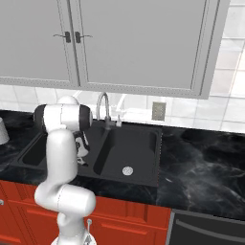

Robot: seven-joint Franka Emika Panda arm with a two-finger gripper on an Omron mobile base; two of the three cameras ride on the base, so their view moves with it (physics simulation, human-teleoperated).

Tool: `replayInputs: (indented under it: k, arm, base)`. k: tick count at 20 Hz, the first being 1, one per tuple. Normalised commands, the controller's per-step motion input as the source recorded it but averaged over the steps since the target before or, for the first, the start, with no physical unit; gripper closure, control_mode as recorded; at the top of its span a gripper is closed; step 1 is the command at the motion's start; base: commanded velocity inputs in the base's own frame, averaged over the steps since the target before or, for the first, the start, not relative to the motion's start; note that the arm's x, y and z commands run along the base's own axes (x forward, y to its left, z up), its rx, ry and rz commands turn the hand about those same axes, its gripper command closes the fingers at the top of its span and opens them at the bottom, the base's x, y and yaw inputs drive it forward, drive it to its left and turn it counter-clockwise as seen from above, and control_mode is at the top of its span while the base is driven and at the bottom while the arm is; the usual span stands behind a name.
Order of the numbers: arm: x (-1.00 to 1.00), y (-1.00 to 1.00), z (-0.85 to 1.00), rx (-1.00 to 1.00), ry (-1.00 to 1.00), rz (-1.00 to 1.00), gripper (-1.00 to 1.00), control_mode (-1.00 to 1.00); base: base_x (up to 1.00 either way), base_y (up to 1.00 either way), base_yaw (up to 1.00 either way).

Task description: Place the pan in the left basin and the glass cup in the right basin of the sink.

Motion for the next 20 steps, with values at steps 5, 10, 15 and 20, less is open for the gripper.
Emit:
replayInputs:
  k: [5, 10, 15, 20]
  arm:
    - [0.00, 0.01, 0.80, -0.07, -0.04, -0.03, -1.00, -1.00]
    - [0.00, 0.00, 0.88, -0.06, -0.03, 0.00, -1.00, -1.00]
    - [0.00, 0.00, 0.80, -0.01, -0.01, 0.00, -1.00, -1.00]
    - [0.00, 0.01, 0.59, 0.04, 0.00, 0.00, -1.00, -1.00]
  base:
    - [0.00, 0.00, 0.00]
    - [0.00, 0.00, 0.00]
    - [0.00, 0.00, 0.00]
    - [0.00, 0.00, 0.00]
